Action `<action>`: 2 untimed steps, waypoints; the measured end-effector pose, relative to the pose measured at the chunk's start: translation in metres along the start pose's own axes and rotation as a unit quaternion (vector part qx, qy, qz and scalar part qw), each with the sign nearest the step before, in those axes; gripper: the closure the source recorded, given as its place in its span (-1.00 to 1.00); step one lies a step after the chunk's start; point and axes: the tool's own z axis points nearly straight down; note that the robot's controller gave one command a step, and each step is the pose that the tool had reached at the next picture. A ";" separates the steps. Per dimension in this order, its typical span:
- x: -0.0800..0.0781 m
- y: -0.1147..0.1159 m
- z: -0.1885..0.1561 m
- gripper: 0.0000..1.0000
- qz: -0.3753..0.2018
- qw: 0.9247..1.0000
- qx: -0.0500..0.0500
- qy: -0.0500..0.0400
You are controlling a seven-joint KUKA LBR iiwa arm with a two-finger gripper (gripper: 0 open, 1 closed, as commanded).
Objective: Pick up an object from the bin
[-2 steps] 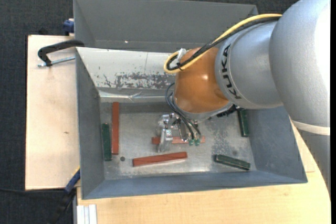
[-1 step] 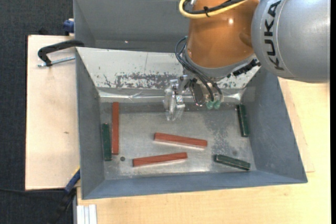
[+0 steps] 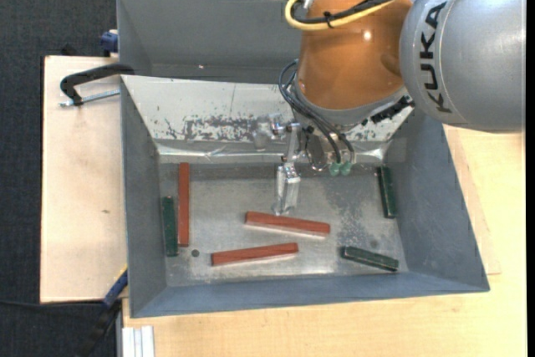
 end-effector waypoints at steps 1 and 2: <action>0.000 0.000 0.000 -1.00 0.000 1.000 0.000 0.000; 0.020 -0.023 0.048 -1.00 -0.021 1.000 0.000 -0.001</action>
Offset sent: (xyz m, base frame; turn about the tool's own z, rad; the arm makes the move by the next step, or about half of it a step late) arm -0.0425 -0.0661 -0.1231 -0.0951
